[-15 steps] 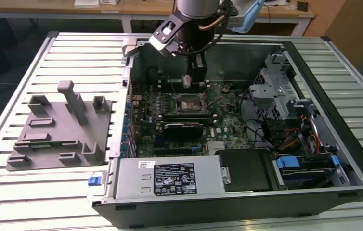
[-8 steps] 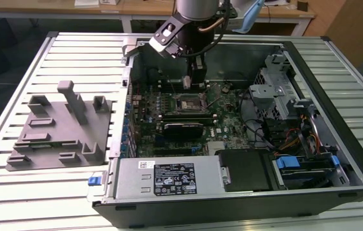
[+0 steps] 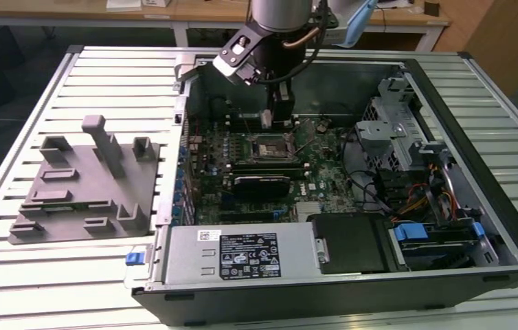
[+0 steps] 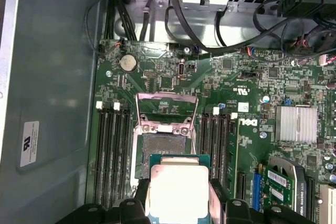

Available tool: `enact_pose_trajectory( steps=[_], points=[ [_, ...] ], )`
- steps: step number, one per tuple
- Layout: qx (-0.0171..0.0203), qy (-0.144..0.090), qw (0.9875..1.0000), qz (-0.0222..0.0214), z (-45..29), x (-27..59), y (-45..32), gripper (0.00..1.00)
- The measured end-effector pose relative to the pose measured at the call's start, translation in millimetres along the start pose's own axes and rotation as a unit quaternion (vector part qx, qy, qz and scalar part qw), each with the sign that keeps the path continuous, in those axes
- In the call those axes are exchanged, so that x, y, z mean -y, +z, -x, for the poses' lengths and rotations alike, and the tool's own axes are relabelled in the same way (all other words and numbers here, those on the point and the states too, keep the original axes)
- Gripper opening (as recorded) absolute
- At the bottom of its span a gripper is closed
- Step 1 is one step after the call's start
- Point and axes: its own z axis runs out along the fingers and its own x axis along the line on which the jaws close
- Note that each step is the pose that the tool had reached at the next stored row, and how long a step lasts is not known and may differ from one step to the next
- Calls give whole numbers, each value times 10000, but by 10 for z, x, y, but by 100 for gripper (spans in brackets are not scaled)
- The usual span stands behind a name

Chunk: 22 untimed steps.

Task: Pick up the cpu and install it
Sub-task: 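Place the cpu into insertion slot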

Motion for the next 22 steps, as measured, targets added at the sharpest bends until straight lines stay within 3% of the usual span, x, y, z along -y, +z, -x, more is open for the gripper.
enact_pose_trajectory(
  steps=[22],
  points=[
    [0, 0, 10000, 0, 0, 4, 70, 53]
  ],
)
